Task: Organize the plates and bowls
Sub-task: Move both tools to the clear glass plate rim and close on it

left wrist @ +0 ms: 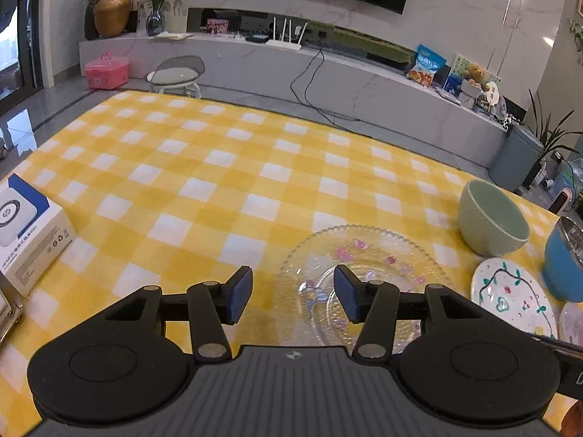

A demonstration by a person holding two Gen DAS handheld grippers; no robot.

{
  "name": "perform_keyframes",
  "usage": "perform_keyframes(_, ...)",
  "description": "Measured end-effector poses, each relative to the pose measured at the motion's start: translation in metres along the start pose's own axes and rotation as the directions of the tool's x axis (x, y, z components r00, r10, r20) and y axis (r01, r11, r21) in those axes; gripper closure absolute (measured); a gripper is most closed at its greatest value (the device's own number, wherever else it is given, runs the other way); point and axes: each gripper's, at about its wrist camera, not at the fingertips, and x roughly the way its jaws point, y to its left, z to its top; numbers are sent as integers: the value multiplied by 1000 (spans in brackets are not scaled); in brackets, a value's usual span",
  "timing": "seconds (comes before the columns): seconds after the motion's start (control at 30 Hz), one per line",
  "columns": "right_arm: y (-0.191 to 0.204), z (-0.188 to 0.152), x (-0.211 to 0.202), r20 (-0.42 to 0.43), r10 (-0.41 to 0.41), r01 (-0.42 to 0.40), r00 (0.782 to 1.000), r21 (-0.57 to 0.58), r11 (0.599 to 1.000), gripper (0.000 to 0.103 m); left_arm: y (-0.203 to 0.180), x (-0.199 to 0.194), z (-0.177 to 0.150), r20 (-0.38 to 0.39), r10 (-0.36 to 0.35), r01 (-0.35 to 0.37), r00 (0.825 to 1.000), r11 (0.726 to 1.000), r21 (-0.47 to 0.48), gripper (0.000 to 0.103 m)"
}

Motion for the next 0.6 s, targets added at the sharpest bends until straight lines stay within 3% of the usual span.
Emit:
perform_keyframes(0.2,3,-7,10,-18,-21,22,1000,62,998,67,3,3,-3,-3,-36,36,999,999,6,50)
perform_keyframes(0.3,3,-10,13,-22,-14,16,1000,94,995,69,4,8,-5,-14,-39,40,999,999,10,62)
perform_keyframes(0.37,-2,-11,15,-25,-13,16,1000,123,992,70,3,10,-7,-14,-34,35,999,999,23,64)
perform_keyframes(0.6,-2,-12,20,-5,-33,33,999,127,991,75,7,12,-8,-6,-60,60,998,998,-9,75)
